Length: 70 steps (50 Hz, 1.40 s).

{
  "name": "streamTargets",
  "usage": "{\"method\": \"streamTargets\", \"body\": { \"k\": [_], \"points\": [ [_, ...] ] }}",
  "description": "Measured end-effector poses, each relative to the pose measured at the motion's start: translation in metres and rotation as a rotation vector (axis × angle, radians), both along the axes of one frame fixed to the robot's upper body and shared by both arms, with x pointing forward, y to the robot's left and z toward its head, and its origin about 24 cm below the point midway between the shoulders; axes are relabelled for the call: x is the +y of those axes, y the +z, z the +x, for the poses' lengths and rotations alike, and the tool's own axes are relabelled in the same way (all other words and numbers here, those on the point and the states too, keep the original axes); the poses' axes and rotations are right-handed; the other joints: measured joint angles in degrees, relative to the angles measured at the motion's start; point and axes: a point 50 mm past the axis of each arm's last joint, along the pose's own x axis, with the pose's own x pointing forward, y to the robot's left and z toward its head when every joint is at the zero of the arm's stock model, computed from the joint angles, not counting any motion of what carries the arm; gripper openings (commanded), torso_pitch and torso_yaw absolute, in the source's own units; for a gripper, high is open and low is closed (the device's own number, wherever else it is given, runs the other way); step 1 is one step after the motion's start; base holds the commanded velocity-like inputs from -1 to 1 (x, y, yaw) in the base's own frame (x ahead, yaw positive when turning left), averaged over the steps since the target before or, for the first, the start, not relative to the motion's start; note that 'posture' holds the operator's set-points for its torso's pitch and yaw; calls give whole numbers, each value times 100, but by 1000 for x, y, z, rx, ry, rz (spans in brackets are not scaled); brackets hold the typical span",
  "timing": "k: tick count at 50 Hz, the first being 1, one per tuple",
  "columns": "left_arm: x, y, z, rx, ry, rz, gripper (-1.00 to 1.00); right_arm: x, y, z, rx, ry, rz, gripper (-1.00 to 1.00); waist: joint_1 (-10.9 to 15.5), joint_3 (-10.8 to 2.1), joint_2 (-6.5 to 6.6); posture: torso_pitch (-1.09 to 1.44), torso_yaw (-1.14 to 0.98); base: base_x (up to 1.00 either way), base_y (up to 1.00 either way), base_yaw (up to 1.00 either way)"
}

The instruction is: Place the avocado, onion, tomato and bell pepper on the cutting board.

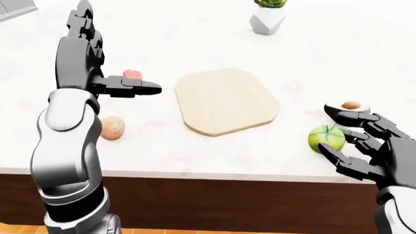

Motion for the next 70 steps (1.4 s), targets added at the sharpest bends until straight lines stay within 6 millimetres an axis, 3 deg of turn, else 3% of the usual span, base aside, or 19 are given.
{"method": "streamTargets", "body": {
  "k": [18, 25, 36, 42, 53, 70],
  "points": [
    [5, -6, -4, 5, 13, -2, 100, 15, 16, 15, 4, 72, -33, -31, 0, 6, 17, 0, 0, 0, 0, 0],
    [7, -8, -5, 9, 12, -3, 100, 26, 38, 28, -19, 122, -70, -34, -4, 6, 23, 0, 0, 0, 0, 0],
    [6, -5, -4, 3, 12, -6, 100, 41, 66, 78, -31, 215, -96, -36, -15, 13, 40, 0, 0, 0, 0, 0],
    [6, -3, -5, 0, 12, -2, 100, 58, 65, 111, -24, 286, -88, -36, -17, 24, 84, 0, 0, 0, 0, 0],
    [8, -6, -7, 8, 18, -2, 100, 81, 52, 142, -11, 371, -74, -35, -11, 18, 104, 0, 0, 0, 0, 0],
    [13, -11, -9, 14, 28, -3, 100, 104, 31, 159, 18, 453, -53, -34, -11, 13, 122, 0, 0, 0, 0, 0]
  ]
}}
